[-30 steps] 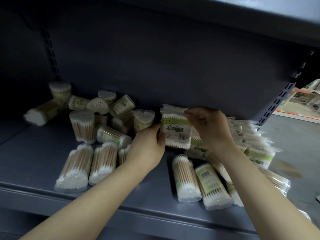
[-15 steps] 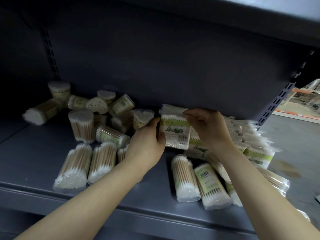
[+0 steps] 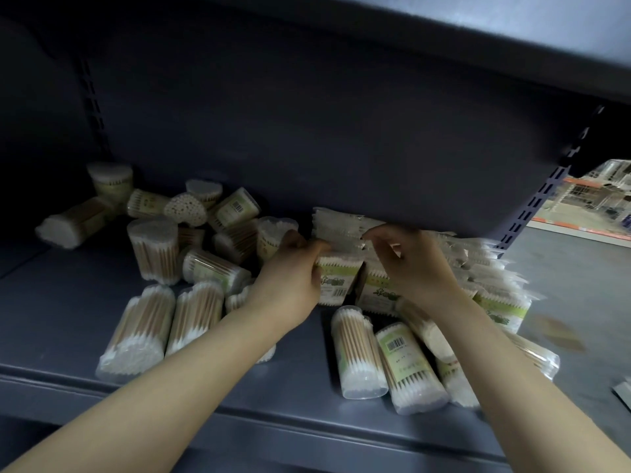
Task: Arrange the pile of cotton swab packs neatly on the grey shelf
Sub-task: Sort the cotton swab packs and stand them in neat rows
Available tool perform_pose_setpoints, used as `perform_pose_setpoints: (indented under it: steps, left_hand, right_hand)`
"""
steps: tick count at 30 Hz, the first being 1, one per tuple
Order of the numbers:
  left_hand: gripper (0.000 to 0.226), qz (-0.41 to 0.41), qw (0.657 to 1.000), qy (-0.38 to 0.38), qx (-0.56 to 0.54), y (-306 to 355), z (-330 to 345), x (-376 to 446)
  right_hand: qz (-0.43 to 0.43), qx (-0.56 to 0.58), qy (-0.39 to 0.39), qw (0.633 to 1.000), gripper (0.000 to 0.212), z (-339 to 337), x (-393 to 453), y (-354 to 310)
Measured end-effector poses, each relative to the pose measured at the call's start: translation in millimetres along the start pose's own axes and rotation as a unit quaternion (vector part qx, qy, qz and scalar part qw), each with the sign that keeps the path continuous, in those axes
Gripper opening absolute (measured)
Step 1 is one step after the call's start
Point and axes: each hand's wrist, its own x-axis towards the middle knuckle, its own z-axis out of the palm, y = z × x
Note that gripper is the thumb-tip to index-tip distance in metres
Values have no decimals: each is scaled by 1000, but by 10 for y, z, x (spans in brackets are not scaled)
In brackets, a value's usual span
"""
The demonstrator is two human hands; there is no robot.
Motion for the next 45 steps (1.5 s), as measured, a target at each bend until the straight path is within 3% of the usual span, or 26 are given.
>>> perform_pose_setpoints:
  steps: [7, 10, 13, 19, 28, 34, 45]
  left_hand:
    - [32, 1, 996, -8, 86, -54, 103, 40]
    - [30, 55, 989, 47, 131, -71, 180, 59]
    - [38, 90, 980, 48, 170, -75, 202, 91]
    - [50, 117, 964, 77, 225, -65, 280, 150]
    - [49, 125, 960, 112, 224, -104, 356, 193]
    - [41, 123, 957, 131, 229, -102, 408, 223]
    - [51, 109, 966, 111, 207, -130, 327, 210]
  right_hand:
    - [71, -78, -60, 993, 40, -82, -8, 83]
    - [93, -91, -108, 986, 50, -100, -17, 85]
    - [98, -104, -133, 981, 57, -82, -26, 72]
    - [96, -140, -167, 971, 44, -75, -16, 64]
    - [72, -145, -162, 973, 62, -32, -10, 186]
    - [61, -138, -163, 975, 64, -53, -21, 194]
    - [58, -92, -150, 983, 62, -66, -25, 161]
